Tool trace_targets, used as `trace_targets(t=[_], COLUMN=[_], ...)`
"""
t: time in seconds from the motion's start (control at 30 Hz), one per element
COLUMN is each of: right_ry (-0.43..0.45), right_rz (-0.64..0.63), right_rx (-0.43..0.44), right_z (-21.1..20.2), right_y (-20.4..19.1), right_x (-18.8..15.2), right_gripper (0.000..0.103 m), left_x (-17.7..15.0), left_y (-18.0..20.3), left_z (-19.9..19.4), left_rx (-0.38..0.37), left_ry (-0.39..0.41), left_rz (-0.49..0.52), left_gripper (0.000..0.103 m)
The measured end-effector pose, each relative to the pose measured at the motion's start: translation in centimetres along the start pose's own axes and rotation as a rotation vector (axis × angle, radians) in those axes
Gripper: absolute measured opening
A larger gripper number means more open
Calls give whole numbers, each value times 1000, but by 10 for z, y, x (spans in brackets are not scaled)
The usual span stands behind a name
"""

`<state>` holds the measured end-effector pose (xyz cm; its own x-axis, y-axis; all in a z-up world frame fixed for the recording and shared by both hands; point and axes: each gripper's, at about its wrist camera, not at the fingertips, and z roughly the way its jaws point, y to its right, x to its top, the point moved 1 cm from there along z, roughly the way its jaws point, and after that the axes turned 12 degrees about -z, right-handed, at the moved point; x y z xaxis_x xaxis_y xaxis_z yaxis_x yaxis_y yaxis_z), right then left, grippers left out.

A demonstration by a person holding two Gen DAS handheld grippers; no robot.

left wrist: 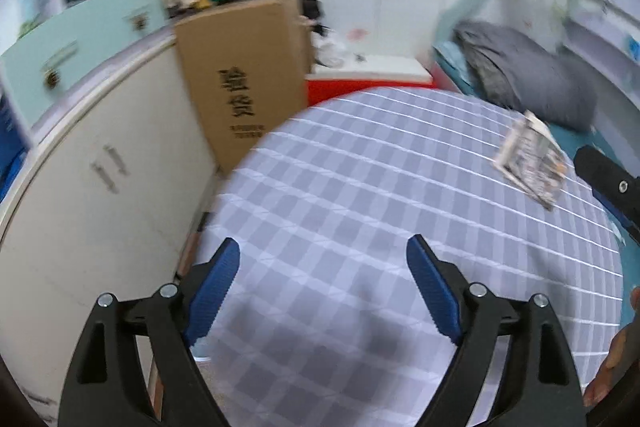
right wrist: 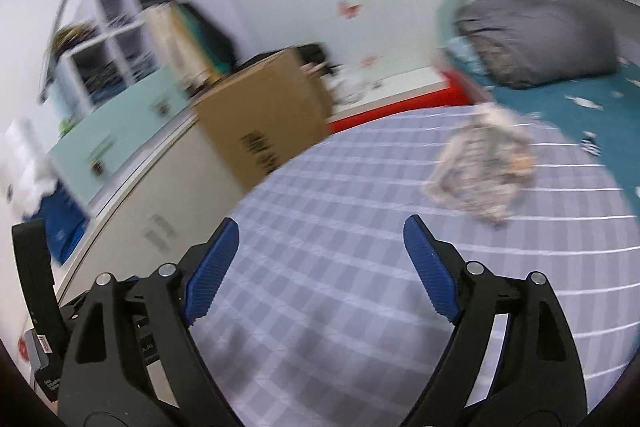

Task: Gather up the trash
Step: 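Move both open tools back over the table toward the crumpled newspaper, then grasp the crumpled newspaper with the left tool and lift it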

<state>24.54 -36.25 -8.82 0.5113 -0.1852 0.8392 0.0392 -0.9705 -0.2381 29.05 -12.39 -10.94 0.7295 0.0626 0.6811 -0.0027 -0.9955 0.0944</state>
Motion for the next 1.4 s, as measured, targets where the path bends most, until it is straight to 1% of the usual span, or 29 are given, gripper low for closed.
trace_targets(t=[0.03, 0.17, 0.23, 0.33, 0.4, 0.47, 0.63, 0.67, 0.73, 0.77, 0.87, 0.93, 1.0, 1.03, 1.1, 1.17, 1.2, 1.23, 1.27, 1.4], right_ry=[2, 24, 5, -25, -30, -35, -24, -24, -32, -29, -30, -31, -31, -29, -27, -29, -32, -36, -36, -36], right_rz=[24, 146, 185, 232, 266, 298, 340, 347, 366, 380, 380, 386, 391, 393, 396, 396, 392, 386, 381, 363], right_rx=[-22, -82, -88, -102, -104, -100, -73, -68, -90, -74, -77, -73, -72, -74, -71, -64, -61, -56, -53, -39], right_z=[-3, -16, -15, -8, -4, 2, 14, 17, 21, 24, 28, 31, 32, 33, 35, 35, 36, 36, 36, 35], right_y=[18, 94, 125, 160, 181, 198, 216, 219, 227, 231, 237, 239, 241, 242, 244, 242, 241, 240, 237, 228], right_x=[0, -2, -3, -7, -13, -15, -16, -16, -17, -17, -17, -17, -16, -16, -16, -16, -14, -14, -13, -8], right_gripper=[83, 83, 83, 83, 83, 83, 83, 83, 84, 84, 84, 85, 85, 85, 85, 85, 85, 85, 86, 86], left_x=[-1, -5, -8, -13, -17, -20, -22, -23, -21, -19, -17, -14, -13, -13, -12, -12, -10, -9, -7, 6], left_y=[22, 90, 128, 176, 205, 230, 267, 271, 279, 281, 288, 293, 295, 296, 296, 295, 292, 290, 287, 264], left_z=[3, 18, 28, 41, 49, 61, 89, 91, 100, 104, 113, 118, 119, 119, 121, 121, 120, 119, 118, 100], left_rx=[-18, -45, -75, -85, -91, -71, -29, -21, 4, 14, 31, 29, 19, 6, -20, -25, -23, -25, -32, -69], left_ry=[-4, -19, -43, -41, -33, -28, -30, -25, -16, -18, -13, 1, 8, 9, -7, -16, -13, -12, -15, 17], left_rz=[29, 130, 167, 220, 272, 323, 394, 406, 414, 415, 429, 438, 445, 447, 443, 436, 431, 423, 409, 345], left_gripper=[84, 84, 84, 84, 84, 84, 84, 84, 84, 84, 84, 84, 79, 74, 59, 42, 36, 27, 22, 16])
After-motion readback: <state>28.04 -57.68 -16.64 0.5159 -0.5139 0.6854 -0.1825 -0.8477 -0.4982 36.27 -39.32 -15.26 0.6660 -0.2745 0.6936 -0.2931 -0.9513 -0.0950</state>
